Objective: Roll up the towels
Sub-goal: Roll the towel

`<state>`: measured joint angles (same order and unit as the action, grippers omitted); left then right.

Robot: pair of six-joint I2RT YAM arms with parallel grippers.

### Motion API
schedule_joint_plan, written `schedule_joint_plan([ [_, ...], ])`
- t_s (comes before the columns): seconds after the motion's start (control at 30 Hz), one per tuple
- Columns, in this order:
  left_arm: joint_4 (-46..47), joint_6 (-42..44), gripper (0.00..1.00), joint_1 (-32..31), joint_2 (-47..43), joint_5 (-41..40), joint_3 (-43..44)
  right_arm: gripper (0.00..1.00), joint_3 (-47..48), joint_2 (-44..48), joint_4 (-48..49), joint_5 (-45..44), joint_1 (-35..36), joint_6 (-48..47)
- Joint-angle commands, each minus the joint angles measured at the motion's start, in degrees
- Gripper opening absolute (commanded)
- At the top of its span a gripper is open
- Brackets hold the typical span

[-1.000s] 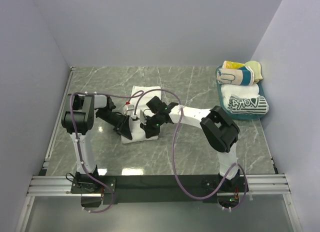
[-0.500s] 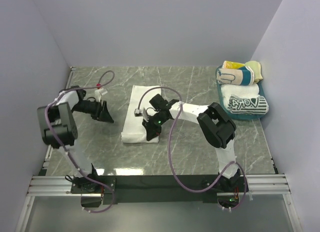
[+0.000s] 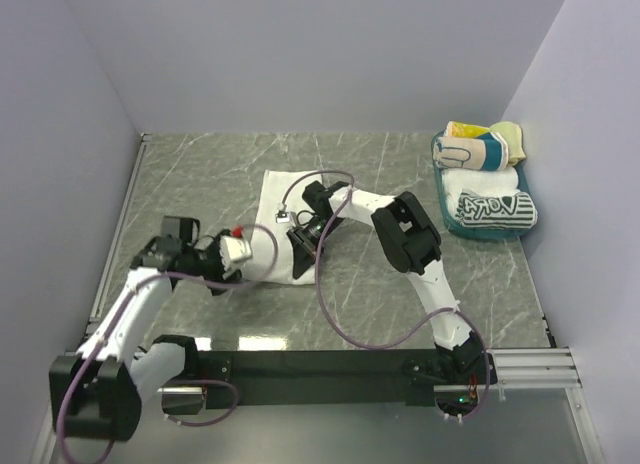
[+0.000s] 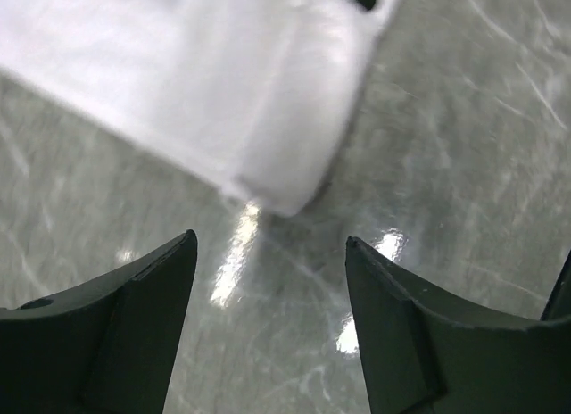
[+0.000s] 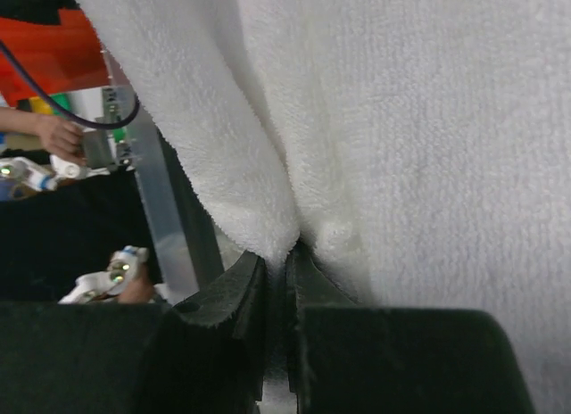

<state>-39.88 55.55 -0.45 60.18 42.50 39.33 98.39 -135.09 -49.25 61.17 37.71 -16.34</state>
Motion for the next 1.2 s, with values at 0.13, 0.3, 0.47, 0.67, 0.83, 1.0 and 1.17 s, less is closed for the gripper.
schedule_joint_plan([
  [0.13,19.65,3.78,0.75,-18.70,-9.12,-11.82,-11.11,0.00,6.55,-8.25,-10.24,-3.42,-0.36,0.34],
  [0.3,25.02,5.62,0.75,-24.94,-5.79,-14.81,-12.61,0.00,9.54,-10.55,-13.67,-3.51,-0.36,0.34],
  [0.47,30.55,10.36,0.74,-27.24,-0.78,-18.76,-14.28,0.00,9.89,-11.60,-14.90,-3.16,-0.45,-0.18],
  [0.67,23.99,13.97,0.46,-27.59,6.25,-18.42,-12.18,0.00,10.15,-11.43,-14.90,-2.72,-1.15,0.08],
  [0.83,14.67,12.39,0.14,-27.59,10.82,-17.28,-8.32,0.15,11.65,-10.38,-14.82,-4.12,-2.20,0.17],
  [1.0,6.05,8.44,0.01,-27.33,18.98,-15.70,-2.00,0.36,10.07,-2.41,-11.06,-9.74,-5.01,0.69],
  [1.17,-4.05,5.80,0.01,-25.31,29.70,-12.62,5.39,0.53,1.83,9.12,-2.11,-14.75,-8.35,1.83],
])
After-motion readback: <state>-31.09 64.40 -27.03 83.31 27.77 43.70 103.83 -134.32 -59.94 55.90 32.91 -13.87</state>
